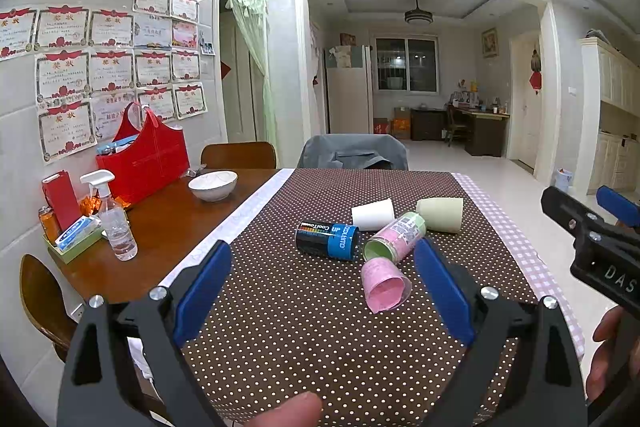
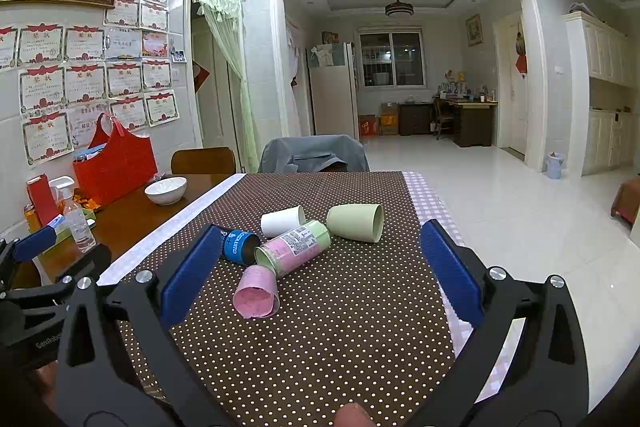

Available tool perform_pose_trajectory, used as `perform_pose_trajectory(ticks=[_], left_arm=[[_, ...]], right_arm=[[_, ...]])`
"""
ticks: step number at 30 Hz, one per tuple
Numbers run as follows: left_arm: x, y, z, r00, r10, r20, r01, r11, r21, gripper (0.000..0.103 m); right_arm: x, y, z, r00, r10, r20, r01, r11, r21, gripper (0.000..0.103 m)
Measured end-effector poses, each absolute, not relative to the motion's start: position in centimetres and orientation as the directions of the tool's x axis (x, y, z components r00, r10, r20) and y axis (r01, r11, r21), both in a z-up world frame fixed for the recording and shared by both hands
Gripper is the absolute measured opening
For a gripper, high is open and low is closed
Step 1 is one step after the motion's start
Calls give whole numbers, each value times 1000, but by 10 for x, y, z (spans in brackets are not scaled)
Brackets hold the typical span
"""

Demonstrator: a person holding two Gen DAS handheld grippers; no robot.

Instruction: Flip cup upside down

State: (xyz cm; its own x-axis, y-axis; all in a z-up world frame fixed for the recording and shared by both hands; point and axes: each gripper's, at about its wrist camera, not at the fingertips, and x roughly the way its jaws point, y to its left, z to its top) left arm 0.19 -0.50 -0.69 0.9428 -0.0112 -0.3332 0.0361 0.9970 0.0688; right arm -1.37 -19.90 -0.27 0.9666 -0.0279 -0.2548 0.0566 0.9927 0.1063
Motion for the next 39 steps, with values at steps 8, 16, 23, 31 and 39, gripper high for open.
perform_pose_trajectory(ticks=[8, 16, 23, 31, 39], left_arm=[[2, -5, -8, 942, -10, -334, 34, 997, 68, 91], [5, -4, -13, 940, -5, -341, 30, 997, 66, 91], [8, 0, -14, 937, -3, -348, 26, 998, 64, 91], [16, 4, -15, 930, 1, -366, 25, 997, 68, 91], [40, 8, -27, 917, 14, -399, 31, 994, 107, 91]], right_arm=[[-14, -199, -4, 966, -28, -255, 57, 993, 105, 97], [-10, -201, -9, 964, -27, -263, 57, 993, 104, 97], [-6, -199, -8, 962, -25, -270, 54, 994, 99, 97], [3, -201, -14, 958, -22, -287, 52, 994, 97, 97], [27, -203, -23, 944, -5, -329, 36, 995, 88, 97]])
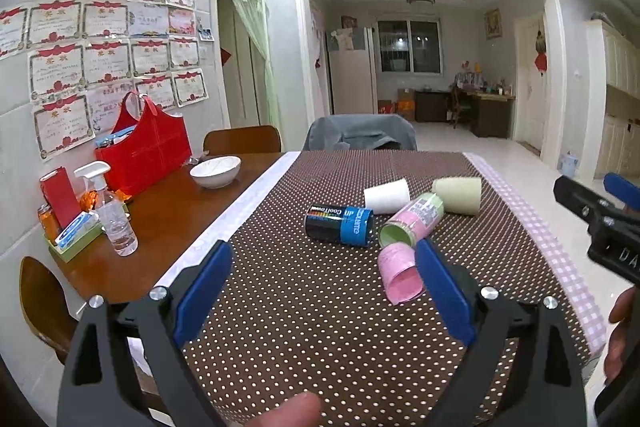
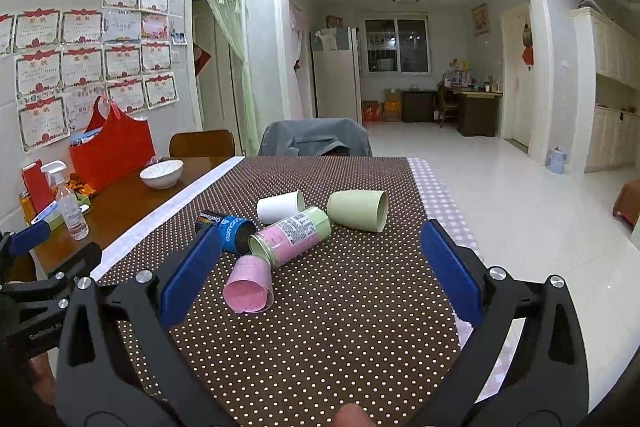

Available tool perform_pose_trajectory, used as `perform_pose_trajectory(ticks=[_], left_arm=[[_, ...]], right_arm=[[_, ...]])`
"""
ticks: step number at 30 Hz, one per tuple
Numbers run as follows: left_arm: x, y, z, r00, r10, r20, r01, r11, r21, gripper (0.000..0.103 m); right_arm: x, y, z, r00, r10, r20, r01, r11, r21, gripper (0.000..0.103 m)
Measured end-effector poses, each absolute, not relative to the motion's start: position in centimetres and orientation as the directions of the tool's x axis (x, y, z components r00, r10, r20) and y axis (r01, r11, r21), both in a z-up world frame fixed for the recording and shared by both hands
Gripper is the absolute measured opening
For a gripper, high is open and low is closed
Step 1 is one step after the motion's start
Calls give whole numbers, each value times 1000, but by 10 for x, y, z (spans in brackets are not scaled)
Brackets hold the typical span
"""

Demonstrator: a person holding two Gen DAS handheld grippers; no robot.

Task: Flip cup upside down
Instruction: 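Move the left gripper toward the blue-and-black CoolTowel can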

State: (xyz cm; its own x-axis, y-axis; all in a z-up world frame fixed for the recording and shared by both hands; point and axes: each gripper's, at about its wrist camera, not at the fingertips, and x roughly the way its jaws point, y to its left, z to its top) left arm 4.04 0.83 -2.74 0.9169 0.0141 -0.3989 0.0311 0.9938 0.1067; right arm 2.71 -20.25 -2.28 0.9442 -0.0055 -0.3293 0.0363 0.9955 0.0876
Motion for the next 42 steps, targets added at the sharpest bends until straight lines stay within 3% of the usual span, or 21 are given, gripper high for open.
perform_pose_trajectory(ticks=[21, 31, 42], left_arm=[[218, 11, -92, 774, -8, -633, 280, 901, 331, 91], [279, -12, -119, 666, -55, -744, 562, 693, 452, 91], [328, -28, -136, 584, -42, -810, 741, 435, 512, 91]], right_arm=[[159, -214, -76, 828, 32, -560, 36, 993, 110, 97], [205, -224, -97, 754, 16, -656, 94, 987, 132, 97], [229, -244, -106, 710, -8, -704, 159, 976, 149, 97]])
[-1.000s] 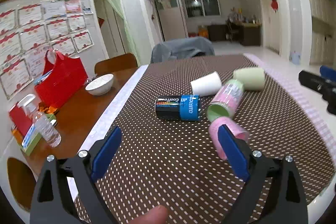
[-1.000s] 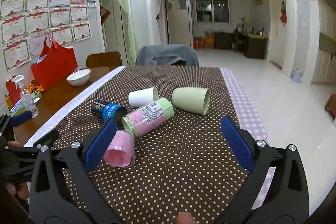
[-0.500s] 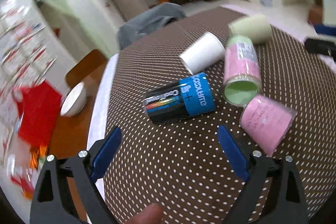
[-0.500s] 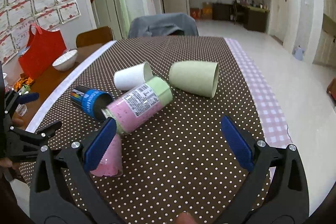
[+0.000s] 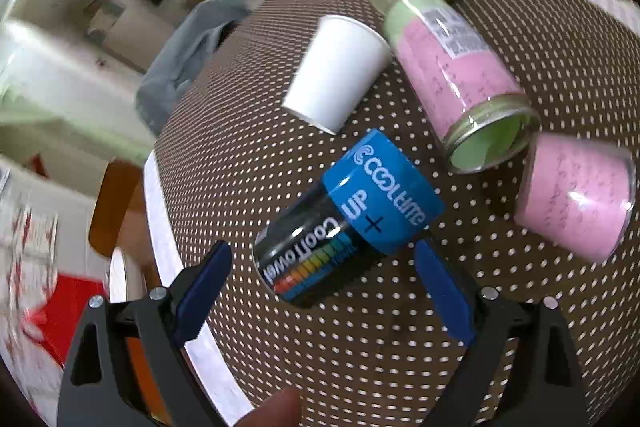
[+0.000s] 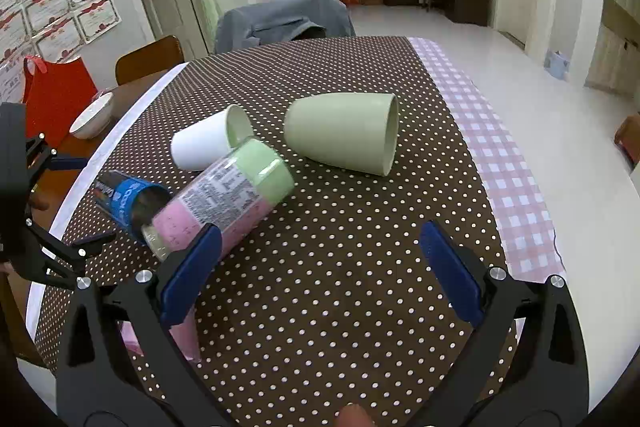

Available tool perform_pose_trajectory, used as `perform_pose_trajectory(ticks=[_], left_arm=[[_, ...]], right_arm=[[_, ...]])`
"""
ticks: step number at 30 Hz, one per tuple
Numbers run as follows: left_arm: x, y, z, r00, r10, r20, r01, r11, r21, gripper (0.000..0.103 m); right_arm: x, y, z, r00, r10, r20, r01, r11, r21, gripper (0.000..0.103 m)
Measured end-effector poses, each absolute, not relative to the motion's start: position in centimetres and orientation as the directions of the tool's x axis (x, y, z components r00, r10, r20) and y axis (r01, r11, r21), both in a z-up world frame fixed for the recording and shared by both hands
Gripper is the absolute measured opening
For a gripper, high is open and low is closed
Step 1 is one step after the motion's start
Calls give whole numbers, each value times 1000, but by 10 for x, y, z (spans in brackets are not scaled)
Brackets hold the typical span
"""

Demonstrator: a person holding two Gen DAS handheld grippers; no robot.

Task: Flip cup upside down
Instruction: 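Move the left gripper toward the blue-and-black CoolTowel can, then close the left gripper around the middle of the CoolTowel can, then lift the can with the left gripper, turning its open end up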

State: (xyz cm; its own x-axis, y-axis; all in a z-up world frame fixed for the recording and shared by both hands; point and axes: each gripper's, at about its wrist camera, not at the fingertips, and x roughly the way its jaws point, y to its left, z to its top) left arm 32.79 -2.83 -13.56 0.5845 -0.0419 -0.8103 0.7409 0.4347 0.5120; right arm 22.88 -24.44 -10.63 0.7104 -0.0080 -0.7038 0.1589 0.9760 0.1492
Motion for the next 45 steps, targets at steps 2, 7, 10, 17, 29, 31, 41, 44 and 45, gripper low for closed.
perform_pose_trajectory(ticks=[2, 7, 10, 17, 29, 31, 41, 44, 45], left_arm=[[333, -33, -140, 562, -38, -826, 775, 373, 510, 91], [344, -43, -149, 489, -30, -872, 838, 293, 460, 91], [350, -51, -156, 454, -11, -891, 858, 277, 433, 91], [371, -53, -161, 388, 22, -921, 850, 378, 367, 87], [389, -34, -153, 301, -7, -954, 729, 646, 226, 79], [387, -27, -150, 299, -27, -954, 703, 682, 201, 76], [374, 4, -149, 286, -71, -956, 575, 811, 112, 74], [388, 6, -155, 283, -52, -958, 551, 826, 118, 75], [388, 5, -158, 278, -45, -960, 548, 828, 119, 75]], right_arm=[[231, -248, -106, 709, -15, -705, 170, 974, 150, 97], [236, -254, -109, 704, -14, -710, 181, 970, 160, 97], [238, -255, -113, 699, -5, -715, 183, 968, 172, 97], [232, -252, -113, 703, 5, -711, 173, 969, 178, 97], [210, -249, -110, 715, 13, -699, 169, 967, 191, 97], [207, -249, -110, 716, 17, -698, 169, 966, 196, 97], [184, -245, -106, 733, 35, -679, 144, 968, 205, 97], [179, -242, -104, 736, 39, -676, 133, 971, 201, 97], [178, -241, -103, 738, 38, -674, 132, 971, 199, 97]])
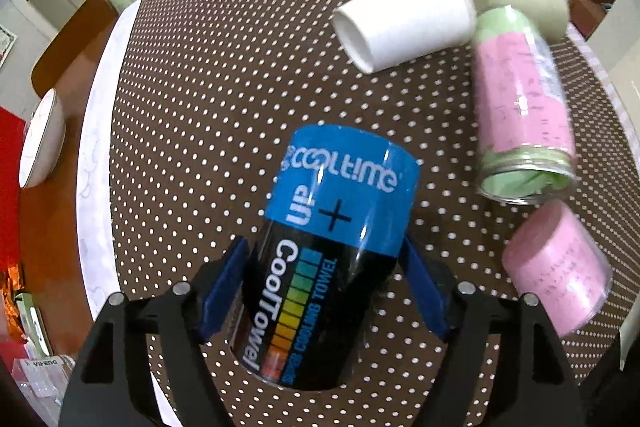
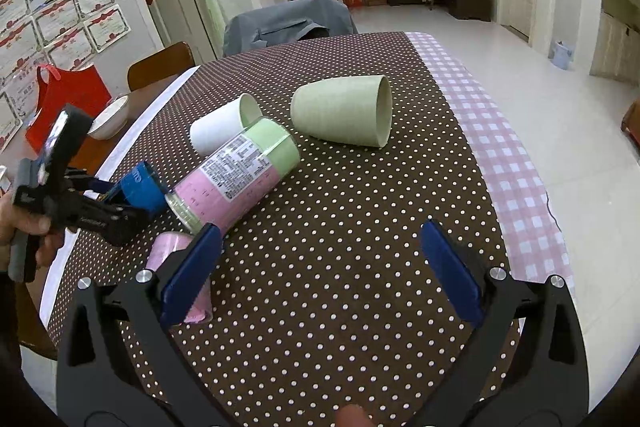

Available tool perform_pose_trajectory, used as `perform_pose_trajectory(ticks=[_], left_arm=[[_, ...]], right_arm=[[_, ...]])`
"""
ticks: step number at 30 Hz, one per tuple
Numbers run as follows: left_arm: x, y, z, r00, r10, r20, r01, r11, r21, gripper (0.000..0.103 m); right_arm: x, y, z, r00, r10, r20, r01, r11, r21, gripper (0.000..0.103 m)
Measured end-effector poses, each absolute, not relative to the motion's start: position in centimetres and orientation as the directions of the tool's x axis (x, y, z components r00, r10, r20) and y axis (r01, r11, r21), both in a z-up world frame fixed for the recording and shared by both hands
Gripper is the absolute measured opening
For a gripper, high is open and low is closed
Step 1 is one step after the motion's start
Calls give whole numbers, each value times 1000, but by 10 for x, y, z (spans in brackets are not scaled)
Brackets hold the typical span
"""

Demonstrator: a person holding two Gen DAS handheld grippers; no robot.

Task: Flip cup upside down
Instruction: 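Lift the can with the left gripper, turning its open end up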

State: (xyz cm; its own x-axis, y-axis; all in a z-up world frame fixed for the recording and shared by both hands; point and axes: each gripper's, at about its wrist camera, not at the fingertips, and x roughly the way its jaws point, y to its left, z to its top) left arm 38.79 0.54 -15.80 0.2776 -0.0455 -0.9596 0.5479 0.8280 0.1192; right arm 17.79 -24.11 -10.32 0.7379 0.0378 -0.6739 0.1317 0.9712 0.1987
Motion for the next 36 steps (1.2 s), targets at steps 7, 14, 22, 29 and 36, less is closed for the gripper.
perform_pose_trajectory(ticks=[7, 14, 22, 29, 36], left_arm=[[394, 4, -162, 292, -85, -953, 499, 863, 76, 72], [370, 29, -144, 367, -128, -921, 420, 906, 42, 70], [312, 36, -142, 405, -154, -901, 385, 923, 15, 69], [243, 32, -118, 451, -175, -875, 422, 906, 36, 69], [182, -7, -105, 405, -234, -884, 547, 836, 30, 69]], right_arm=[[167, -243, -98, 751, 27, -660, 142, 969, 202, 97], [149, -243, -95, 767, 36, -641, 130, 969, 210, 97], [110, -237, -87, 806, 48, -590, 94, 974, 207, 97], [60, -234, -84, 842, 60, -536, 75, 971, 228, 97], [38, -250, -77, 869, 48, -493, 88, 965, 248, 97]])
